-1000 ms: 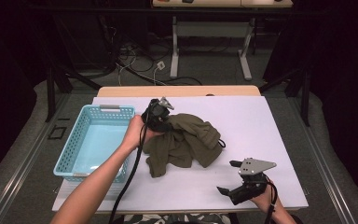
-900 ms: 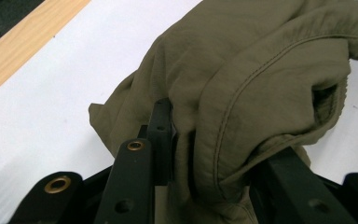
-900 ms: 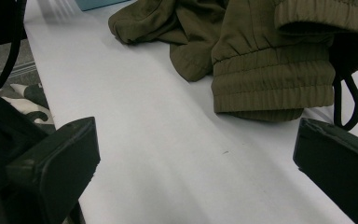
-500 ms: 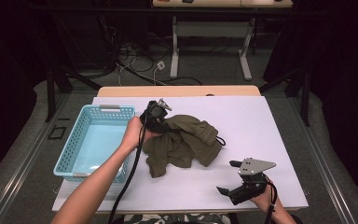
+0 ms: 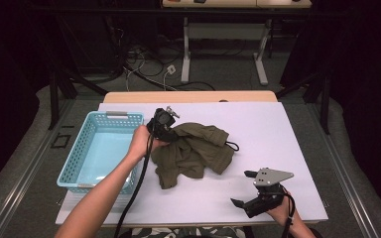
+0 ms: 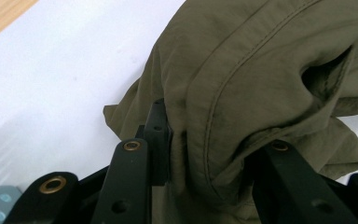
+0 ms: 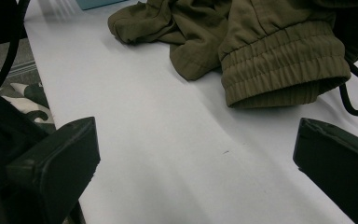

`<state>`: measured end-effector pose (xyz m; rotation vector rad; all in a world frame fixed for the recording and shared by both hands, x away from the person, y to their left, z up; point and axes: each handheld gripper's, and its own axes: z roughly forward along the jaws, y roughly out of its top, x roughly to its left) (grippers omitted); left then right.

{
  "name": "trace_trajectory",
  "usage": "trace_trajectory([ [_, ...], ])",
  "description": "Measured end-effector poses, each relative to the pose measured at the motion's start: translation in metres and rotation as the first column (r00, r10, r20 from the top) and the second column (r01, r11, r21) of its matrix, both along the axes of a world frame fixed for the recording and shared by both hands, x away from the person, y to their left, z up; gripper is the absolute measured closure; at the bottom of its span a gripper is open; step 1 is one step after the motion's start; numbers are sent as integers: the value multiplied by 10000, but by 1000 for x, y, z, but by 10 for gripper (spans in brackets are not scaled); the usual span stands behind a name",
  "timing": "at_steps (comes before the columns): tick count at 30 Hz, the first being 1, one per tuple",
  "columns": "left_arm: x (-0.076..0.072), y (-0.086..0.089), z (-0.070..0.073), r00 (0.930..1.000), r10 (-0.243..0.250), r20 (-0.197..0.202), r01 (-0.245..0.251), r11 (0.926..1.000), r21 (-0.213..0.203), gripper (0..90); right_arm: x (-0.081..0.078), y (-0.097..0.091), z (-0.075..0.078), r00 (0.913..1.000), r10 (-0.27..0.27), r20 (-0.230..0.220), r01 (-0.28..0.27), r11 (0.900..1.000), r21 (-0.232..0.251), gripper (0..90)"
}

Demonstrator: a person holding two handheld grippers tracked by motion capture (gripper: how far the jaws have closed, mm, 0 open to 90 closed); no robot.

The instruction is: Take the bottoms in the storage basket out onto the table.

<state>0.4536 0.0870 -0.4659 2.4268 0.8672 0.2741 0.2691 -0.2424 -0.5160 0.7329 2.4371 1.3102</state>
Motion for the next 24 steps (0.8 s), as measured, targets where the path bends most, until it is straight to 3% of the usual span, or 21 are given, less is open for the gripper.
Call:
trace_trajectory([
  [24,0,6,-13,9995,240,-181,-230,9985,500,631,0,-1,0,10000,-41,-3,41,10000,38,2],
])
